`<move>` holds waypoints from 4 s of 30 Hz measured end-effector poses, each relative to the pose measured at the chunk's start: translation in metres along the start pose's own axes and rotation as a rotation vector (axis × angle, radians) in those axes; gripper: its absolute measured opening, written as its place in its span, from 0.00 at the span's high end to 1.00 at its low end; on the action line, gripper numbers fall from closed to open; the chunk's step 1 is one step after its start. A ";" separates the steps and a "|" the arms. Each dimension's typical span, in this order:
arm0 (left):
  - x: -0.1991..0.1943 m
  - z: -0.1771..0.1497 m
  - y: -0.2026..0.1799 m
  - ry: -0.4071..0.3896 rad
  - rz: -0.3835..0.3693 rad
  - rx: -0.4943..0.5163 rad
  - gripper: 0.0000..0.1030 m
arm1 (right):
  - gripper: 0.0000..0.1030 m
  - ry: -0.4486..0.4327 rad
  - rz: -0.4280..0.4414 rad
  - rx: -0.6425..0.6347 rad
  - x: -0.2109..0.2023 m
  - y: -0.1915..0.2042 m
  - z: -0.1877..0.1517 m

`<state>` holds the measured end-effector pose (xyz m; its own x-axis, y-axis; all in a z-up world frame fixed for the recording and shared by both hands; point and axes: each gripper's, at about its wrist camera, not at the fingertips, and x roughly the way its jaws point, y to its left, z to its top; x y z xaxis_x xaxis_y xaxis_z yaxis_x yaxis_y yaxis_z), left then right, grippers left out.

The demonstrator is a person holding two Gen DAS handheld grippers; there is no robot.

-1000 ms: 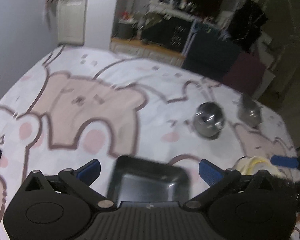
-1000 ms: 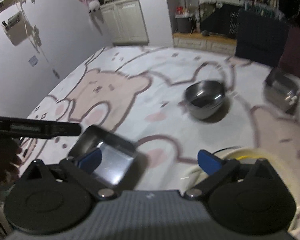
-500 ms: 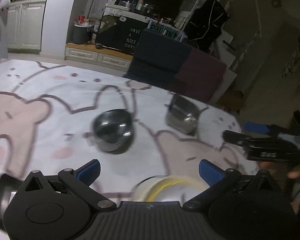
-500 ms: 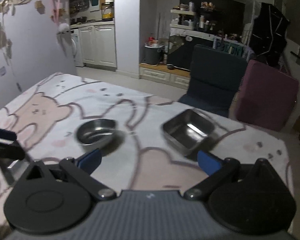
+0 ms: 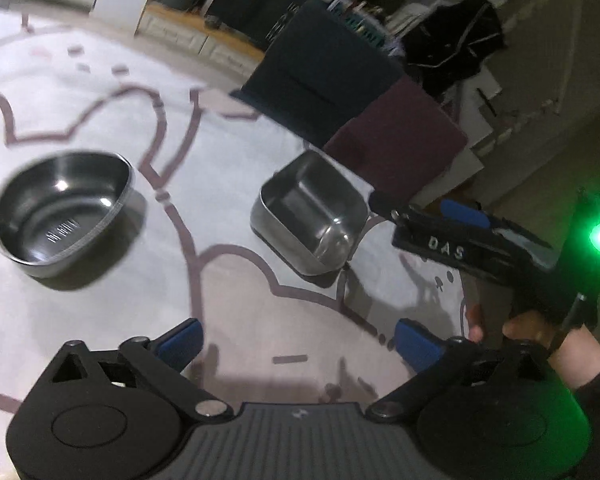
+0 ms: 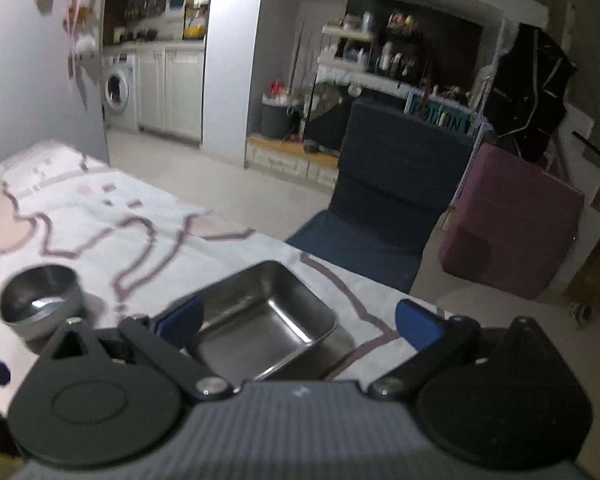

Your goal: Organize plates and bowls

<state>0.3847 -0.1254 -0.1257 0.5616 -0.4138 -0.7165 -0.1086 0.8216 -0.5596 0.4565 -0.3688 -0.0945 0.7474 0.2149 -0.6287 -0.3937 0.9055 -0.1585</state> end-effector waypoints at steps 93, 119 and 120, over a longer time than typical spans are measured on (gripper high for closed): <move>-0.229 0.004 0.086 -0.148 0.159 0.340 0.93 | 0.91 0.065 0.159 0.292 -0.168 0.192 -0.012; -0.271 -0.034 0.222 -0.086 0.281 0.227 0.93 | 0.87 0.200 0.319 0.208 -0.141 0.341 -0.033; -0.269 -0.033 0.225 -0.082 0.285 0.224 0.93 | 0.87 0.202 0.319 0.206 -0.140 0.346 -0.034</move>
<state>0.1823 0.1579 -0.0720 0.5992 -0.1306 -0.7899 -0.0933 0.9685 -0.2309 0.1978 -0.0978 -0.0871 0.4775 0.4388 -0.7612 -0.4576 0.8638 0.2109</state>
